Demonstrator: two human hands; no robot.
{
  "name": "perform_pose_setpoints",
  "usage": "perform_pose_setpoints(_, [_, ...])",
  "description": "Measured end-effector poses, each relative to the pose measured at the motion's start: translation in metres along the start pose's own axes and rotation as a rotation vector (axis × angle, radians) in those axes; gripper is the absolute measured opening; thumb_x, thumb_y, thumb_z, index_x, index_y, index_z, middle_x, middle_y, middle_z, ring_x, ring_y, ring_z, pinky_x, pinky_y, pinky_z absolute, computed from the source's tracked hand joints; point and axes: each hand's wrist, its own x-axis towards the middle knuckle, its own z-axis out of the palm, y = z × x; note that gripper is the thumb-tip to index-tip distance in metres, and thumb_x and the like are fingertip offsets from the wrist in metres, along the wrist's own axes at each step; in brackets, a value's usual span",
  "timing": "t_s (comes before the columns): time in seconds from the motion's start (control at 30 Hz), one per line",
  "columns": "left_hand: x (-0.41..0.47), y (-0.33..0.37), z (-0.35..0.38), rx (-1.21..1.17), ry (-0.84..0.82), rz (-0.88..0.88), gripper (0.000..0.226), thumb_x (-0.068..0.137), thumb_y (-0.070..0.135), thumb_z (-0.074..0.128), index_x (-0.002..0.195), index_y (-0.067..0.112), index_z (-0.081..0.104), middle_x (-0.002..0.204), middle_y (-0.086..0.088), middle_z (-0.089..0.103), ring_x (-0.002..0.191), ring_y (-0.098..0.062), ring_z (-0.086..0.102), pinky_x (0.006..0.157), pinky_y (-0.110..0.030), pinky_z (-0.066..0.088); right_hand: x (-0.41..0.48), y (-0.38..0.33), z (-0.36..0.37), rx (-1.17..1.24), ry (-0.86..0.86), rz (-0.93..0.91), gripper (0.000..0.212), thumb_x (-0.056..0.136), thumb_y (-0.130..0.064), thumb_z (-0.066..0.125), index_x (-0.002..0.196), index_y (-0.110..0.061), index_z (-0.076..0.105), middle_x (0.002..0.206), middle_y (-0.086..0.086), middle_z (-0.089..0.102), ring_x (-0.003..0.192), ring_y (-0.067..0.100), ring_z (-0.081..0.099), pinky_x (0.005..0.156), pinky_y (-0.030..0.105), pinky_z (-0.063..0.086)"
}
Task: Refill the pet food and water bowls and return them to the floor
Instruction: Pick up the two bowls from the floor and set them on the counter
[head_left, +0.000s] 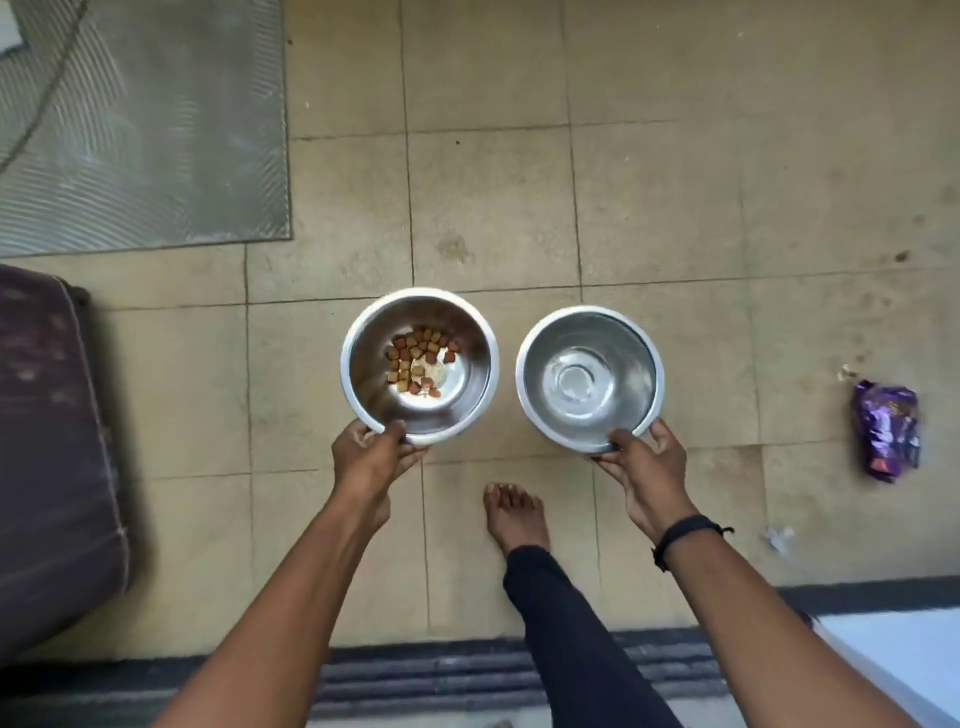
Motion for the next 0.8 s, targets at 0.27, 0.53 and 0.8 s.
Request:
perform_pose_setpoints(0.27, [-0.2,0.097,-0.052,0.127,-0.155,0.238,0.022,0.093,-0.002,0.055,0.115,-0.001,0.056,0.092,-0.024,0.068,0.068,-0.025,0.07,0.064,-0.029,0.061,-0.217,-0.104,-0.067,0.068,0.066,-0.13,0.035,0.088,0.008,0.057,0.118,-0.01,0.058,0.087,0.01,0.067,0.054,0.01,0.065,0.053,0.022,0.055])
perform_pose_setpoints(0.53, [-0.412,0.111,-0.126,0.174,-0.322,0.474,0.013,0.09,-0.002,0.055,0.101,0.003,0.059,0.094,-0.024,0.07,0.088,-0.037,0.071,0.071,-0.037,0.06,-0.438,-0.117,-0.165,0.247,0.128,-0.234,0.03,0.086,0.009,0.055,0.103,-0.016,0.059,0.061,-0.002,0.066,0.046,0.011,0.062,0.053,0.024,0.055])
perform_pose_setpoints(0.8, [-0.568,0.063,-0.172,0.239,-0.551,0.579,0.01,0.094,0.002,0.055,0.103,0.006,0.057,0.091,-0.021,0.07,0.078,-0.028,0.073,0.061,-0.026,0.058,-0.596,-0.048,-0.275,0.41,0.26,-0.258,0.023,0.09,0.009,0.054,0.108,-0.004,0.062,0.065,0.01,0.061,0.056,0.019,0.058,0.06,0.03,0.057])
